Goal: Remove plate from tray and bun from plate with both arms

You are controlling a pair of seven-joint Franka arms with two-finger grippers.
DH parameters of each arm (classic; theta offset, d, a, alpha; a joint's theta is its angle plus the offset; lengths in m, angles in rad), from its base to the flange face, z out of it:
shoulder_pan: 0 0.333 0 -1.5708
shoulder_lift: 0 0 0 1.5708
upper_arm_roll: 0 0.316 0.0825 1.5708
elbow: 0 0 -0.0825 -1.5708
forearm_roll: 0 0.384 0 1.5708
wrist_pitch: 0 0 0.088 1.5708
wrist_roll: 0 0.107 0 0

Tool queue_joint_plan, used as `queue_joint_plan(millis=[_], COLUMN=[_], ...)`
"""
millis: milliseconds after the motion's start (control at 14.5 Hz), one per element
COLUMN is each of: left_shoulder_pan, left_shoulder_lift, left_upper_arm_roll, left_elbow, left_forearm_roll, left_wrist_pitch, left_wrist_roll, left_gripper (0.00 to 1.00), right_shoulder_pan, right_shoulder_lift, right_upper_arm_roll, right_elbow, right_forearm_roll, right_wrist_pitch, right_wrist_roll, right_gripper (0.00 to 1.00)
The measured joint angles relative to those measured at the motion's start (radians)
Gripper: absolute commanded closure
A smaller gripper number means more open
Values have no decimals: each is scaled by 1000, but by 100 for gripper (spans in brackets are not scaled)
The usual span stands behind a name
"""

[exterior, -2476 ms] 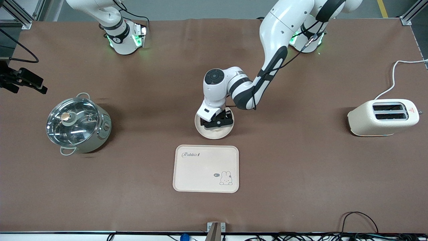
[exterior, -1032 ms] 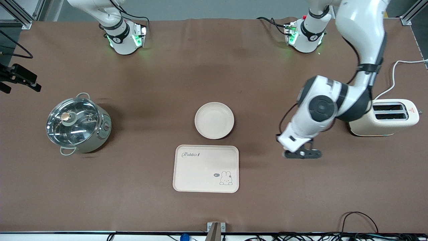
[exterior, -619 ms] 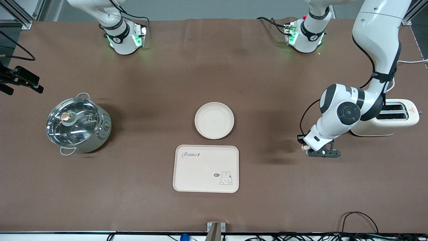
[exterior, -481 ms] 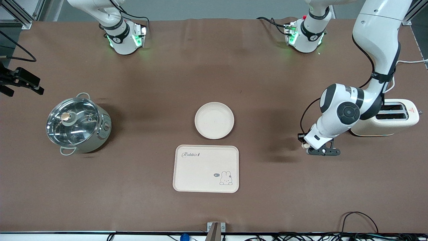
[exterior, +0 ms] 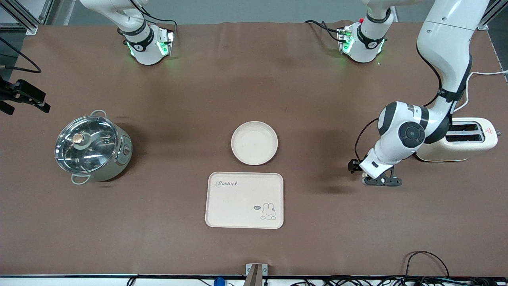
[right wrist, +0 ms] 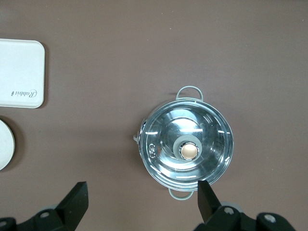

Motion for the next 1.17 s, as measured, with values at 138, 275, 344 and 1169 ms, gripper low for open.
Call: queue_joint_plan(millis=[138,275,344,1169], left_shoulder_pan=[0,0,0,-55], left_shoulder_lift=[-8,-19,-25,-333], left_upper_arm_roll=[-1,-6,-8,36], left_elbow=[27,77,107,330], left_forearm_roll=[0,0,0,-83], left_wrist_pitch=[-28,-118,-167,-676], left_wrist_roll=[0,0,0,27], left_gripper=[0,0,0,0], right_shoulder_pan=[0,0,0,-1], right_shoulder_lift=[0,0,0,0], right_upper_arm_roll=[0,0,0,-3], right_elbow=[2,2,2,12], right_forearm_roll=[0,0,0,0], right_wrist_pitch=[0,0,0,0], right_wrist_roll=[0,0,0,0], right_gripper=[0,0,0,0])
